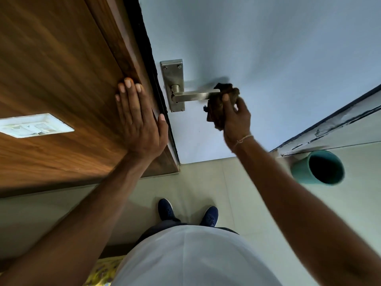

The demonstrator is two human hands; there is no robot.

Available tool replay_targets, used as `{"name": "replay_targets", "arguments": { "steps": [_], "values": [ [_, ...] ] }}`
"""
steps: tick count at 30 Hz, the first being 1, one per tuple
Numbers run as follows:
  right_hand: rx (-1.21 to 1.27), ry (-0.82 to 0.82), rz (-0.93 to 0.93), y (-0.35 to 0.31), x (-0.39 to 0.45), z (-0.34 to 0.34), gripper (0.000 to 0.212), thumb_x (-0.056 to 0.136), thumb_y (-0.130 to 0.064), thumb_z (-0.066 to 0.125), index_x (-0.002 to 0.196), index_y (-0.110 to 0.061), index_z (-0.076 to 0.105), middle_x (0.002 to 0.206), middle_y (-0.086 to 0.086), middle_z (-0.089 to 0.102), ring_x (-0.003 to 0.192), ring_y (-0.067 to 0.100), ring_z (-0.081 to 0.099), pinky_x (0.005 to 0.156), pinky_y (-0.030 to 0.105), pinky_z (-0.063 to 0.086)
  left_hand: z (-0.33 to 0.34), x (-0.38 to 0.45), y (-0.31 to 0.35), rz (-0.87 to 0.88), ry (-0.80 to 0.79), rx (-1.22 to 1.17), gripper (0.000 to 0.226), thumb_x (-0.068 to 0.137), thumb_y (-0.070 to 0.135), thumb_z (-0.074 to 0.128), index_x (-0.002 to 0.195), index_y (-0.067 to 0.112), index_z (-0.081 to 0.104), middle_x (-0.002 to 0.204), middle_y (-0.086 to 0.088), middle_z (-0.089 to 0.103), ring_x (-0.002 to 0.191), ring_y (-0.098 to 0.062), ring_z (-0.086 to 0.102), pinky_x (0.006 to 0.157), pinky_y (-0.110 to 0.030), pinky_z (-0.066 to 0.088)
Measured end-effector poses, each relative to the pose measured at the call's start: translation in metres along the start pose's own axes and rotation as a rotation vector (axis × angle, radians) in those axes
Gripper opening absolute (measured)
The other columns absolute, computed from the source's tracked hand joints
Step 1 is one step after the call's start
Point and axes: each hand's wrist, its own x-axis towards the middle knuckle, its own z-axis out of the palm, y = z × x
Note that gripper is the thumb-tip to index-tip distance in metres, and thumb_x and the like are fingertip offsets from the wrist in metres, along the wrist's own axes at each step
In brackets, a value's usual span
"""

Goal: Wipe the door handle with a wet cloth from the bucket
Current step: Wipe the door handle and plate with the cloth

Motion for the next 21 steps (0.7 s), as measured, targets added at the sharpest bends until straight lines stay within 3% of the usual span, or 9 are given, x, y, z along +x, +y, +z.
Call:
{"name": "replay_targets", "arguments": {
  "steps": [3, 5, 7, 10, 12, 14, 16, 19, 21],
  "values": [
    [0.346, 0.003, 0.178, 0.018, -0.012, 0.018, 0.030, 0.114, -0.036, 0.051, 0.131, -0.013, 0.058, 0.114, 0.030, 0.069, 0.079, 0.034, 0.069, 0.061, 0.034, 0.039, -0.004, 0.000, -0.006, 0.028, -0.013, -0.002, 0.075, 0.103, 0.026, 0.052, 0.162, -0.012, 0.026, 0.166, -0.037, 0.032, 0.158, -0.052, 0.027, 0.133, -0.061, 0.024],
    [0.453, -0.065, 0.232, 0.022, -0.014, 0.036, 0.035, 0.113, -0.025, 0.051, 0.144, -0.008, 0.053, 0.125, 0.038, 0.059, 0.087, 0.038, 0.065, 0.068, 0.041, 0.047, -0.006, 0.000, -0.008, 0.042, -0.017, -0.002, 0.075, 0.103, 0.025, 0.052, 0.163, -0.011, 0.025, 0.167, -0.036, 0.031, 0.159, -0.051, 0.027, 0.133, -0.060, 0.024],
    [0.487, -0.111, 0.268, 0.027, -0.018, 0.055, 0.036, 0.107, -0.007, 0.055, 0.143, -0.007, 0.056, 0.130, 0.039, 0.057, 0.108, 0.048, 0.062, 0.085, 0.053, 0.056, -0.007, -0.001, -0.009, 0.052, -0.022, -0.008, 0.075, 0.103, 0.024, 0.053, 0.164, -0.010, 0.024, 0.168, -0.036, 0.031, 0.159, -0.051, 0.027, 0.133, -0.060, 0.024],
    [0.485, -0.123, 0.348, 0.033, -0.019, 0.077, 0.039, 0.100, 0.007, 0.053, 0.137, 0.001, 0.060, 0.143, 0.035, 0.061, 0.134, 0.054, 0.058, 0.119, 0.063, 0.045, -0.007, -0.001, -0.010, 0.056, -0.026, -0.009, 0.075, 0.105, 0.025, 0.050, 0.165, -0.009, 0.021, 0.168, -0.036, 0.030, 0.160, -0.051, 0.026, 0.134, -0.059, 0.023],
    [0.483, -0.130, 0.341, 0.030, -0.014, 0.078, 0.042, 0.093, 0.008, 0.054, 0.135, 0.006, 0.061, 0.141, 0.037, 0.060, 0.132, 0.056, 0.058, 0.120, 0.066, 0.042, -0.007, -0.002, -0.010, 0.053, -0.023, -0.012, 0.077, 0.105, 0.026, 0.050, 0.166, -0.009, 0.019, 0.168, -0.036, 0.030, 0.160, -0.051, 0.025, 0.134, -0.058, 0.022],
    [0.469, -0.155, 0.270, 0.021, -0.004, 0.061, 0.036, 0.087, 0.004, 0.055, 0.121, 0.004, 0.063, 0.122, 0.041, 0.056, 0.108, 0.057, 0.059, 0.101, 0.068, 0.050, -0.006, -0.002, -0.009, 0.053, -0.025, -0.009, 0.079, 0.103, 0.025, 0.054, 0.166, -0.009, 0.019, 0.168, -0.036, 0.030, 0.159, -0.051, 0.025, 0.135, -0.058, 0.021],
    [0.501, -0.196, 0.211, 0.014, 0.005, 0.033, 0.039, 0.090, 0.001, 0.053, 0.128, 0.005, 0.059, 0.119, 0.043, 0.050, 0.098, 0.054, 0.058, 0.082, 0.063, 0.054, -0.005, -0.001, -0.009, 0.046, -0.030, -0.002, 0.079, 0.103, 0.024, 0.056, 0.165, -0.009, 0.020, 0.167, -0.037, 0.031, 0.159, -0.051, 0.025, 0.135, -0.058, 0.021],
    [0.607, -0.224, 0.209, 0.014, 0.008, 0.020, 0.056, 0.098, 0.003, 0.044, 0.154, 0.004, 0.039, 0.139, 0.044, 0.040, 0.115, 0.053, 0.053, 0.086, 0.061, 0.059, -0.003, -0.002, -0.007, 0.032, -0.015, 0.006, 0.077, 0.104, 0.026, 0.053, 0.164, -0.010, 0.022, 0.166, -0.037, 0.032, 0.158, -0.051, 0.026, 0.134, -0.059, 0.022],
    [0.628, -0.176, 0.264, 0.018, 0.001, 0.045, 0.051, 0.090, 0.005, 0.053, 0.140, 0.001, 0.051, 0.127, 0.037, 0.052, 0.107, 0.048, 0.055, 0.093, 0.060, 0.055, -0.003, -0.002, -0.007, 0.038, -0.017, 0.003, 0.077, 0.104, 0.026, 0.053, 0.164, -0.010, 0.023, 0.166, -0.037, 0.032, 0.158, -0.051, 0.026, 0.134, -0.059, 0.023]
  ]
}}
